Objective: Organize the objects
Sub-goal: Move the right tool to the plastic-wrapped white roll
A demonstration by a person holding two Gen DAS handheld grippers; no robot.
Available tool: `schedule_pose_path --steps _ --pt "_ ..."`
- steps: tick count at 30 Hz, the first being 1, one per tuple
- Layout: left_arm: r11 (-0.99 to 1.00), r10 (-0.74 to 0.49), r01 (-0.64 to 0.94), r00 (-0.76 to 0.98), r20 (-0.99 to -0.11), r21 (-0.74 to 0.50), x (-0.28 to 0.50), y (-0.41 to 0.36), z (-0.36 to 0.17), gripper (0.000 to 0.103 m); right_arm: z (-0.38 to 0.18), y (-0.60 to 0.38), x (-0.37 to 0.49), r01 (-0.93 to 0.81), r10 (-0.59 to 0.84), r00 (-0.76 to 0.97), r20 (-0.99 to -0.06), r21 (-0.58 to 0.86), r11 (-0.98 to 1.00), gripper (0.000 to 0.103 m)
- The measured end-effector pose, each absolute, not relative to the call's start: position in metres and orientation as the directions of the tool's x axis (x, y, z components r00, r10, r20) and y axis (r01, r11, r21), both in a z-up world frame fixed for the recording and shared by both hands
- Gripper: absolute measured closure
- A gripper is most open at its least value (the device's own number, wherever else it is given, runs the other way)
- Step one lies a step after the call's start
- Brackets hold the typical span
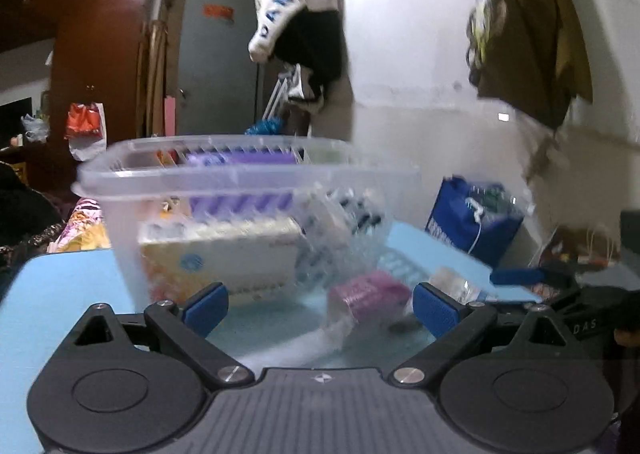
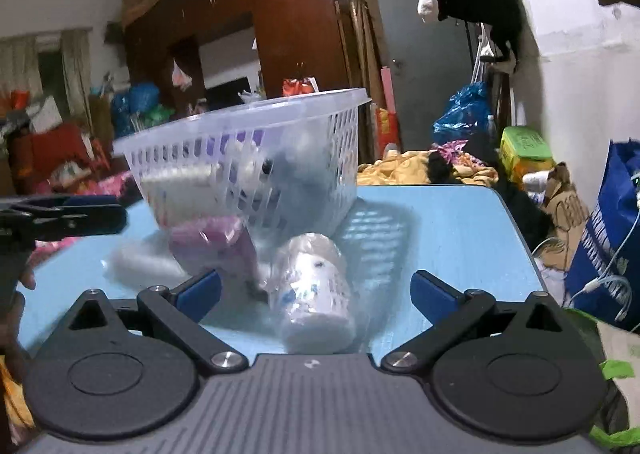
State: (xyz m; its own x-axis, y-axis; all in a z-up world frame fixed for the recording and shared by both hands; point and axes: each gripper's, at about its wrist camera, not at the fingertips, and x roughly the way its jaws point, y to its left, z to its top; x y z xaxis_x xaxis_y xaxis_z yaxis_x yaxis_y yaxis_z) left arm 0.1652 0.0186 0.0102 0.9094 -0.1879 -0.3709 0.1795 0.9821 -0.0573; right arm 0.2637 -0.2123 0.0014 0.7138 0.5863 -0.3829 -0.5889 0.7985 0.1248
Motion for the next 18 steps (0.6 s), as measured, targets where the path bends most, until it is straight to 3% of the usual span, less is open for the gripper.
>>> schedule_pose_path --steps 6,12,18 --pt "0.975 -0.206 0.221 0.898 -0.389 -0.008 0.178 0.001 0.000 0.003 -0.003 -0.216 0.258 -0.612 0.608 0.714 -0.347 0.113 0.783 0.000" --pt "0.971 -0.221 0.241 0.885 -0.410 -0.003 0.194 -0.015 -0.002 0.003 -0.007 -0.213 0.259 -0.618 0.601 0.702 -0.381 0.091 0.781 0.012" --pt "0.971 -0.209 0.238 0.872 -0.442 0.010 0.202 -0.024 -0.008 0.007 -0.010 -0.213 0.264 -0.626 0.606 0.679 -0.414 0.106 0.773 0.031"
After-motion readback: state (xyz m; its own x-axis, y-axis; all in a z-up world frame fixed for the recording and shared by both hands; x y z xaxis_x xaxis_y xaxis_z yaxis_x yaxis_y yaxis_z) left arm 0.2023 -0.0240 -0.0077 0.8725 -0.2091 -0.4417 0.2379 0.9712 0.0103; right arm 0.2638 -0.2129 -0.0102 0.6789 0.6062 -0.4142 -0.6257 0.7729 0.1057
